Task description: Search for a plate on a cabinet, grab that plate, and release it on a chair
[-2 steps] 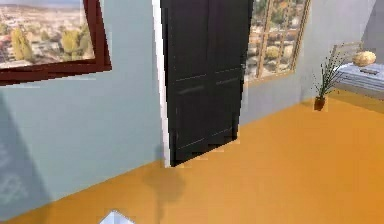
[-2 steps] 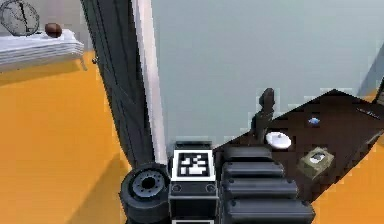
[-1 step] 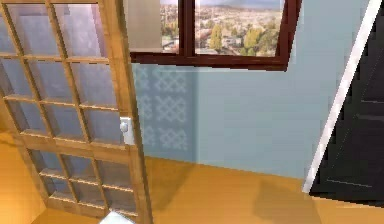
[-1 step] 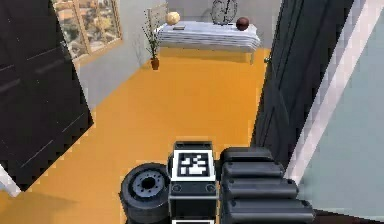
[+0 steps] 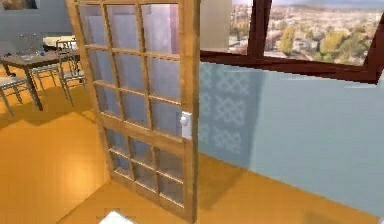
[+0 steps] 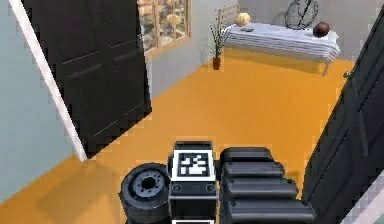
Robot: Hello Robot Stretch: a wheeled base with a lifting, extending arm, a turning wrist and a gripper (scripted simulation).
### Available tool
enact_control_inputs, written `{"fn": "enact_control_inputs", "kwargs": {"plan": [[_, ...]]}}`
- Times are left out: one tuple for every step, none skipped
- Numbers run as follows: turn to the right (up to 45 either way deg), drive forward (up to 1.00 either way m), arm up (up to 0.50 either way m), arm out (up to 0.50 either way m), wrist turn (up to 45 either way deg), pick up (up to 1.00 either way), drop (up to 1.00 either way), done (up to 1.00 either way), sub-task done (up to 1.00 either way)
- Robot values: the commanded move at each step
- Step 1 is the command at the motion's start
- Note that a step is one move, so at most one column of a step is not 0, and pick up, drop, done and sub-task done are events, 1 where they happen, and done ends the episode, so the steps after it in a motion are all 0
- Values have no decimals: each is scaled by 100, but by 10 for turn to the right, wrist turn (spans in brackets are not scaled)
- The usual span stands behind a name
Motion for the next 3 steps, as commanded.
{"fn": "enact_control_inputs", "kwargs": {"plan": [[0,5,0,0,0,0,0,0,0],[450,0,0,0,0,0,0,0,0],[390,0,0,0,0,0,0,0,0]]}}
